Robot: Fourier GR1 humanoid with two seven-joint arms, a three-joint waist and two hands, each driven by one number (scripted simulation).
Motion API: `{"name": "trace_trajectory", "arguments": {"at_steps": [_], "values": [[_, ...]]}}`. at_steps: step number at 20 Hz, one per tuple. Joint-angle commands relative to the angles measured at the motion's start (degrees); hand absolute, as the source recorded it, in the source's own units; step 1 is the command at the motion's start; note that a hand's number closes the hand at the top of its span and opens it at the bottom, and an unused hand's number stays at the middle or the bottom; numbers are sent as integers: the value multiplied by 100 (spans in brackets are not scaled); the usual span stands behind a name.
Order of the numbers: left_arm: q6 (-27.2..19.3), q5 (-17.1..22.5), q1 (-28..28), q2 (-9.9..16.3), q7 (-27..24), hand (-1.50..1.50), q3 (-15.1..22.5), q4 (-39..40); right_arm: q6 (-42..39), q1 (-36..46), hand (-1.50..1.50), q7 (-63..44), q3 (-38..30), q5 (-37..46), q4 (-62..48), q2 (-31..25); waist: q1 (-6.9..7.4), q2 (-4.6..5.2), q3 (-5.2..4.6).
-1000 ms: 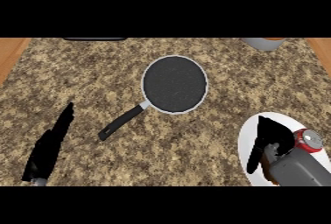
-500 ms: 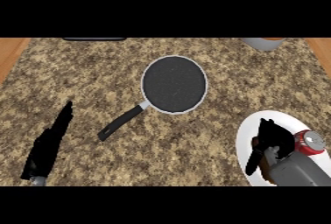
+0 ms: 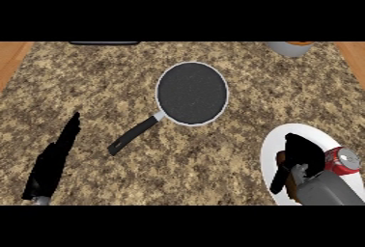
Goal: Pick the sweet potato from the plate and place it in the pan
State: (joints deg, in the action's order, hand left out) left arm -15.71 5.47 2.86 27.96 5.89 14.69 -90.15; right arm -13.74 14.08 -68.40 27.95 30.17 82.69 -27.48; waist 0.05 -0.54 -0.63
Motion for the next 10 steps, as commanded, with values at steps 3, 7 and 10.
{"name": "trace_trajectory", "arguments": {"at_steps": [3,7,10], "values": [[56,-62,-295,-107,279,0,-137,54,-47,-149,150,-552,-215,92,-320,425,-14,58,62],[3,-124,99,-188,-86,0,-103,116,747,-771,150,-897,-303,256,390,1074,-81,32,57],[-67,-213,226,-189,-32,0,-17,-86,1253,-1185,150,-979,-543,319,1107,1490,-177,-13,55]]}}
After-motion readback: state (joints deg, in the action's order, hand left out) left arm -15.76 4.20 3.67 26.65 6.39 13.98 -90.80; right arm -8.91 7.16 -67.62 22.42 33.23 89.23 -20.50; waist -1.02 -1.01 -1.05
